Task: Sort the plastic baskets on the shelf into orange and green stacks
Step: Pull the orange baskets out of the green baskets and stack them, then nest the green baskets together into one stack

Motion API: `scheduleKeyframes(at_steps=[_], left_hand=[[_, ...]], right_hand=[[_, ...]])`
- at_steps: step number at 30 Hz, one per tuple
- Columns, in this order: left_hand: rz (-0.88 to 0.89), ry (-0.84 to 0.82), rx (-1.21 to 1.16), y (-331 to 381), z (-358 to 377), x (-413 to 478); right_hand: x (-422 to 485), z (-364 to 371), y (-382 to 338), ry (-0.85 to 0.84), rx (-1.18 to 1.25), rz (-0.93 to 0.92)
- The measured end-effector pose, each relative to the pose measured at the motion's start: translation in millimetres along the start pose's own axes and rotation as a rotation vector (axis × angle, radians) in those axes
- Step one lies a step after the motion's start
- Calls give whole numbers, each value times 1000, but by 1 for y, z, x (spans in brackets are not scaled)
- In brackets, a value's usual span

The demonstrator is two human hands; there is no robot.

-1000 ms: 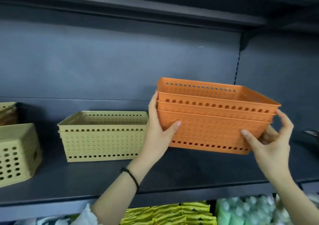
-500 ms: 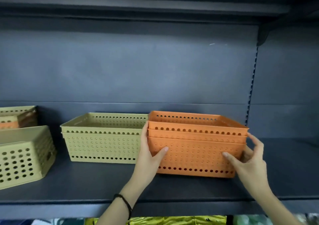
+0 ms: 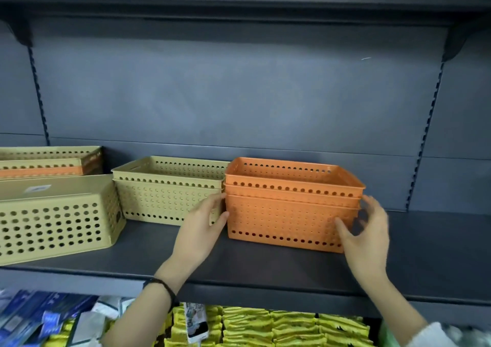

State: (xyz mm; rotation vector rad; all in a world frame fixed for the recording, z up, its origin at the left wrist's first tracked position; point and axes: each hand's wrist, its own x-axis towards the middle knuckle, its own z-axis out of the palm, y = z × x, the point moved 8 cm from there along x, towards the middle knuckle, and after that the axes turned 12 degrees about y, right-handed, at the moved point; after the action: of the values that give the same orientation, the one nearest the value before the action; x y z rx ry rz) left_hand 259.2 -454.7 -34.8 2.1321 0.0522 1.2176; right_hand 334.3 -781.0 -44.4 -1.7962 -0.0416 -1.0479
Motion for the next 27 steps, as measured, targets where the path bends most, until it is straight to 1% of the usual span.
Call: scheduleKeyframes(at_steps=[2, 3, 4, 6, 8, 10, 12, 16, 19, 21, 23, 25, 27], left_hand=[[180, 6, 197, 2, -17, -1], [275, -4, 299, 4, -23, -2], [364, -22, 402, 5, -28, -4], [496, -43, 570, 3, -39, -5], [544, -53, 672, -4, -58, -3], [565, -52, 753, -16, -85, 0], [551, -64, 814, -35, -121, 5], [495, -47, 904, -81, -220, 21], [422, -26, 964, -122, -295, 31], [357, -44, 994, -156, -334, 32], [302, -62, 1023, -192, -360, 32], [255, -93, 1045, -221, -373, 35], [129, -150, 1038, -247, -379, 38]], right_hand=[[-12, -15, -25, 146, -71, -191], [-20, -15, -42, 150, -62, -309], [-29, -9, -60, 95, -53, -441], [-54, 19, -92, -126, -42, -684], [-81, 54, -116, -400, -37, -766], [-105, 87, -139, -564, -61, -783], [-126, 118, -163, -656, -69, -799], [-173, 176, -223, -778, -71, -854], [-210, 220, -263, -824, -45, -860], [-233, 248, -282, -849, -33, -821], [-254, 273, -292, -876, -18, -739], [-269, 292, -297, -875, -3, -642], [-277, 306, -297, -867, 0, -535]])
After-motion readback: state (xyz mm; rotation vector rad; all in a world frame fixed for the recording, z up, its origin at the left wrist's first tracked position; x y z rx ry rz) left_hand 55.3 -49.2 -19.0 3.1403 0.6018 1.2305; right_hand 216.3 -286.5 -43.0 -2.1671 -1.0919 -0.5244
